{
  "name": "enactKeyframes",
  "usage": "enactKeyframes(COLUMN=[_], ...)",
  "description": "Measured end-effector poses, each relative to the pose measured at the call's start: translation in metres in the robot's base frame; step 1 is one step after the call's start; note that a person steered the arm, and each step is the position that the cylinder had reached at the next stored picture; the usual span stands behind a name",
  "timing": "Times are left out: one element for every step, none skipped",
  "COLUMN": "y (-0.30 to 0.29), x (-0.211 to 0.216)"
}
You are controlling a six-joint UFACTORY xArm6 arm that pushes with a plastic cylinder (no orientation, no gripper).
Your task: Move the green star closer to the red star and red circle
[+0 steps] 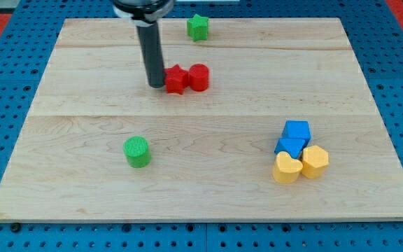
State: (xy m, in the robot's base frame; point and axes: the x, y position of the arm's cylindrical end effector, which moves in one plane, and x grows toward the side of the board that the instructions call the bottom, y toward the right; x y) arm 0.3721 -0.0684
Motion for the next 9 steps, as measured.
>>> enactKeyframes(y=[0.01, -0.002, -0.042, -0.046, -0.032, 0.033, 0.08, 0.083, 0.08], x=[0.0, -0.056, -0.116, -0.178, -0.18, -0.179, -0.18, -0.147, -0.104])
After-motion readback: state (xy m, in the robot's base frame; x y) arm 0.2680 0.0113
